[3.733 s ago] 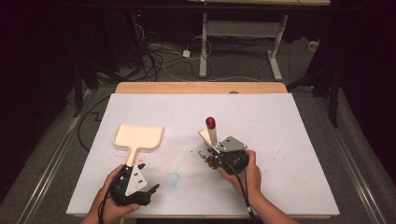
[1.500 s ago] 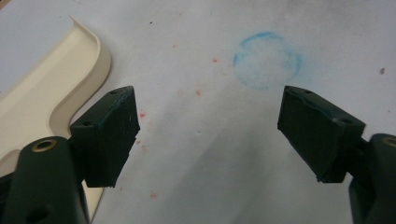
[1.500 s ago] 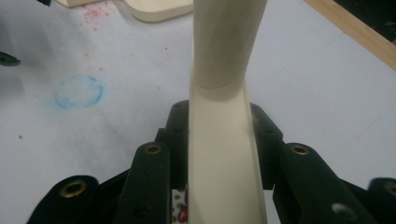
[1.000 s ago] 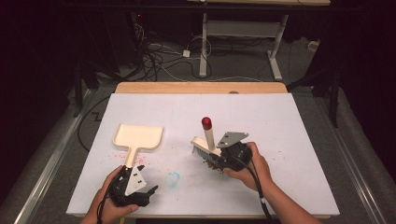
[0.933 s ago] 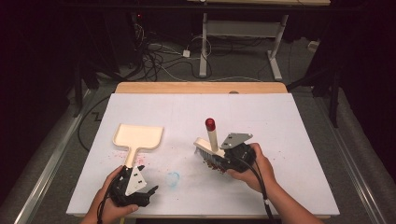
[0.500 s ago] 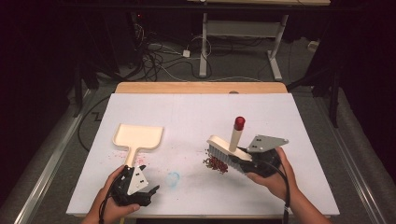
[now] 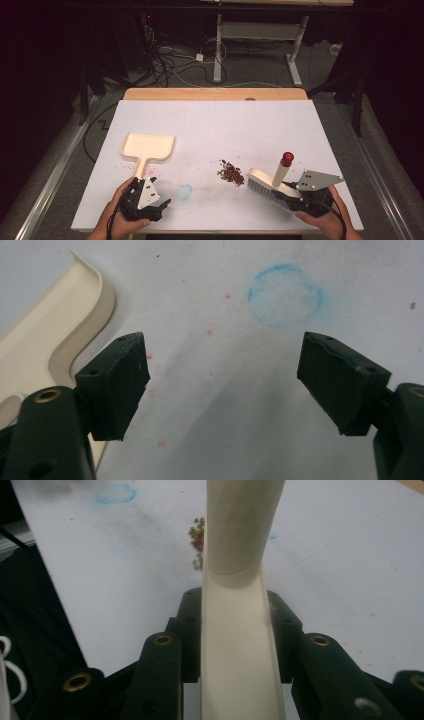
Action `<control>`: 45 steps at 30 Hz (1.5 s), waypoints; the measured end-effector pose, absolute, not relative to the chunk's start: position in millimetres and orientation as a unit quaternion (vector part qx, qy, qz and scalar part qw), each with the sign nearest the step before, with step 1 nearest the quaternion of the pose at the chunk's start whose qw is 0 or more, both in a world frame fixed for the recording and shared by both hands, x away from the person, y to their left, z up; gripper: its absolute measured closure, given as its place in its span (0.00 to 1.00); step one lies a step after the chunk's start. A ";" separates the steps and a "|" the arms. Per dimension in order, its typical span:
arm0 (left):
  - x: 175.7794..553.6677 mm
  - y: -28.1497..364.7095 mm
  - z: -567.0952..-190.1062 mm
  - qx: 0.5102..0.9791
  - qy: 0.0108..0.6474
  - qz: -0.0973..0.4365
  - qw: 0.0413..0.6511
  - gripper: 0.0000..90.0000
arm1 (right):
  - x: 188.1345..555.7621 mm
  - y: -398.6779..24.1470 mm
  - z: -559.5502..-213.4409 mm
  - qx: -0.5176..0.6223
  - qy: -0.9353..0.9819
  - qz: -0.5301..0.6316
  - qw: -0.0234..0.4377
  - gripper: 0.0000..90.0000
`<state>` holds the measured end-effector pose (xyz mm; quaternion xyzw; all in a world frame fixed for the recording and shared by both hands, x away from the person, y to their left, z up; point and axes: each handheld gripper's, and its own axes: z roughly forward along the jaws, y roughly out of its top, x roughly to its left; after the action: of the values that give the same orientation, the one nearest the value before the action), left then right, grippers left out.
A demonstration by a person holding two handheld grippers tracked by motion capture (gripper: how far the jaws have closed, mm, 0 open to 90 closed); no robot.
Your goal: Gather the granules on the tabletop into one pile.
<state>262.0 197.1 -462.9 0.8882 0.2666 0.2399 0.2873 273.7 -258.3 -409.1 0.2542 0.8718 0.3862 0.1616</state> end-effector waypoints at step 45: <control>262.8 193.6 -464.5 0.893 0.259 0.239 0.282 0.23 | 303.5 -213.8 -425.8 0.199 0.876 0.413 0.149 0.75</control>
<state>262.8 193.6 -464.5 0.8925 0.2589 0.2390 0.2816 303.5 -213.8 -425.8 0.1987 0.8760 0.4134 0.1490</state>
